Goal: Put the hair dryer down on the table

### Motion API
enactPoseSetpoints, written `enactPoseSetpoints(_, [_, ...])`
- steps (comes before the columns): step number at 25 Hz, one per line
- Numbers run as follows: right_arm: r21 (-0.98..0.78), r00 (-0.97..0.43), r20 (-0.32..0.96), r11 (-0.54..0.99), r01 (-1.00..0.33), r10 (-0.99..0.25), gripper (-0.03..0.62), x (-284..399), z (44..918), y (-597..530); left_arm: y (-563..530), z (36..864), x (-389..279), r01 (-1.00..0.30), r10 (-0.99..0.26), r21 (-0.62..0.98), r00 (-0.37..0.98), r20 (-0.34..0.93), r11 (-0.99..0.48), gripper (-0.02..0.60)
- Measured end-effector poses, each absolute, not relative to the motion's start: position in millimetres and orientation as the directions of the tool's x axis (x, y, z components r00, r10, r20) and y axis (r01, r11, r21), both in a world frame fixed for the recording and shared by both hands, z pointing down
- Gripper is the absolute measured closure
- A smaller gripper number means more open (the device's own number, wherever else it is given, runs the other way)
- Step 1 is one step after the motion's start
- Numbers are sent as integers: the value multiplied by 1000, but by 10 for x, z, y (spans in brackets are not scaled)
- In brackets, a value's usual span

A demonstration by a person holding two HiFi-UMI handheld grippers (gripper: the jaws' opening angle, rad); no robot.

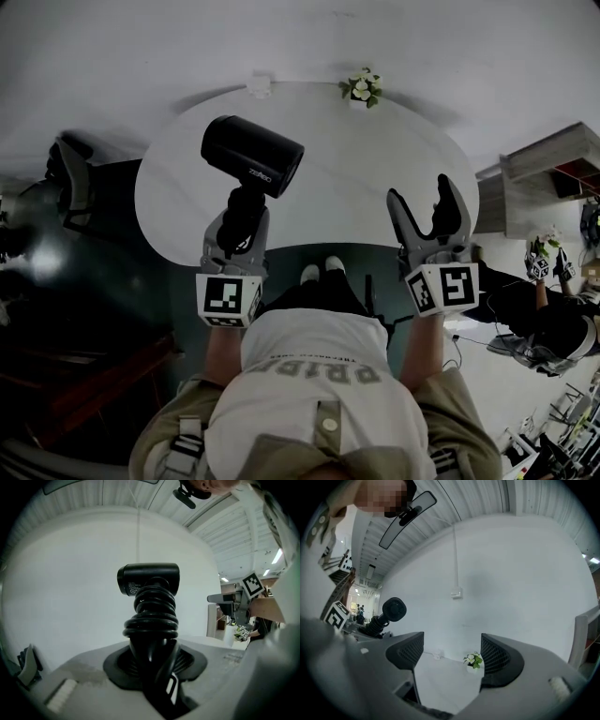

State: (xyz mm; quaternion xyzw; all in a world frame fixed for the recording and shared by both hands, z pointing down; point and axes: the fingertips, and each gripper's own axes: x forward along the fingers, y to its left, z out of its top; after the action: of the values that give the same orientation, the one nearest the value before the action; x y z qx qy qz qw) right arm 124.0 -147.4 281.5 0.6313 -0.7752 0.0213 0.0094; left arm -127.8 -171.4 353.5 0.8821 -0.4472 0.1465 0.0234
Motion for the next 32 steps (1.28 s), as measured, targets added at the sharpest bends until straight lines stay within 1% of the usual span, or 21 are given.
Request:
enactPoseSetpoints(4, [-20, -253, 71, 252, -968, -965, 226, 1231, 2822, -1575, -1723, 3632, -1164, -778, -759, -99, 564, 325, -620, 436])
enactPoseSetpoints(7, [-5, -326, 99, 327, -945, -940, 224, 1173, 2813, -1635, -1730, 3719, -1058, -761, -737, -107, 569, 365, -640, 436])
enactPoseSetpoints(13, [78, -481, 142, 494, -866, -865, 223, 997, 2785, -1747, -1790, 3934, -837, -746, -713, -103, 574, 402, -658, 436])
enactPoseSetpoints(19, [102, -594, 226, 625, -774, -772, 218, 760, 2962, -1859, -1852, 4219, -757, -738, -692, -101, 564, 450, -667, 436])
enactPoseSetpoints(23, [110, -643, 298, 695, -711, -706, 218, 598, 3114, -1898, -1847, 4400, -740, -713, -662, -104, 573, 482, -693, 436])
enactPoseSetpoints(28, [112, -659, 414, 753, -648, -628, 218, 503, 3438, -1932, -1776, 4719, -739, -695, -624, -104, 557, 548, -711, 436])
enactPoseSetpoints(32, [97, -697, 465, 814, -572, -545, 206, 389, 3682, -1927, -1742, 4888, -709, -673, -597, -106, 558, 576, -732, 436])
